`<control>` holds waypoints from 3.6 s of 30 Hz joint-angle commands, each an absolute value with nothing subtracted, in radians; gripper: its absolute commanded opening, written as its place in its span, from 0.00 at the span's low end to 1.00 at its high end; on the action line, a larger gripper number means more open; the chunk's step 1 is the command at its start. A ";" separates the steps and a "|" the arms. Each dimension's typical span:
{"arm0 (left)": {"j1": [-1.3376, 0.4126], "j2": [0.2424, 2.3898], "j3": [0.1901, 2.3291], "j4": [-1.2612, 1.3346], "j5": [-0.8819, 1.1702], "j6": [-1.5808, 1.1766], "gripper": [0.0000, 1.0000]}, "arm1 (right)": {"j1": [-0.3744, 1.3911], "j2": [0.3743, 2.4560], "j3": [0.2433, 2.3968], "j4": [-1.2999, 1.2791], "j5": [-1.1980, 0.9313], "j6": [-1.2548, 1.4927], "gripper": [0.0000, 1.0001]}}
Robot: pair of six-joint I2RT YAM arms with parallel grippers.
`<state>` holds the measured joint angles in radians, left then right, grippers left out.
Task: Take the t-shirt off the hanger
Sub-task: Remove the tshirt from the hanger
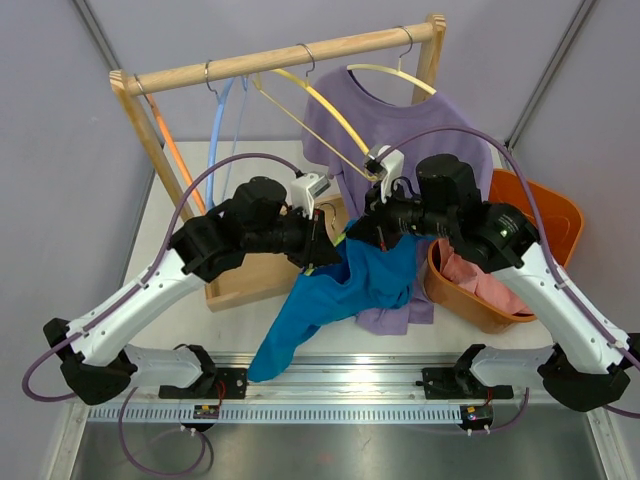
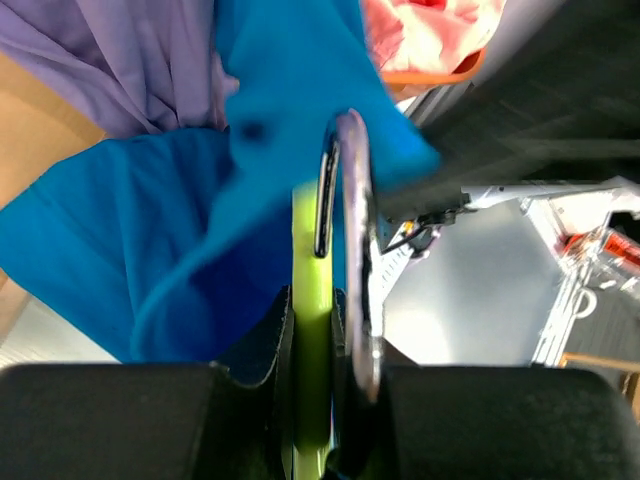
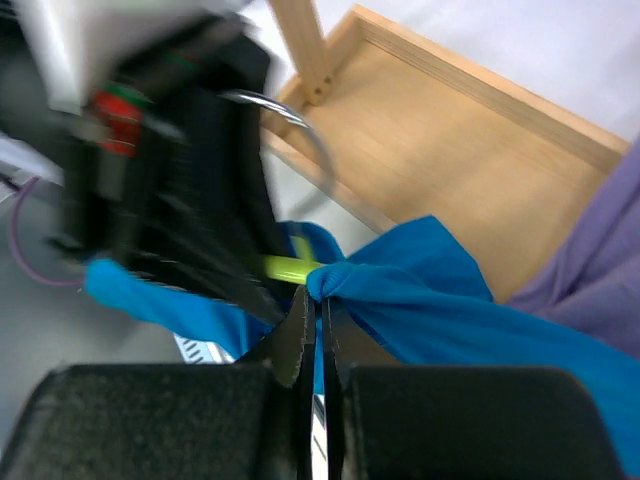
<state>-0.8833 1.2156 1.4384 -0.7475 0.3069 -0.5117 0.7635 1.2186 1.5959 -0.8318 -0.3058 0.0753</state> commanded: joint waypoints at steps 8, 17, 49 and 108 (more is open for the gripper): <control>-0.879 1.200 1.430 -0.657 0.409 -0.335 0.00 | 0.882 1.213 1.700 -0.787 -0.457 -0.079 0.00; -0.876 1.060 1.306 -0.523 0.511 -0.245 0.00 | 0.882 1.204 1.695 -1.024 -0.472 -0.443 0.19; -0.871 1.100 1.408 -0.584 0.550 -0.066 0.00 | 0.882 1.345 1.853 -1.207 -0.470 -0.683 0.00; -0.842 1.170 1.258 -0.976 -0.514 -0.859 0.00 | 0.798 0.804 1.502 -1.167 -0.140 -0.588 0.00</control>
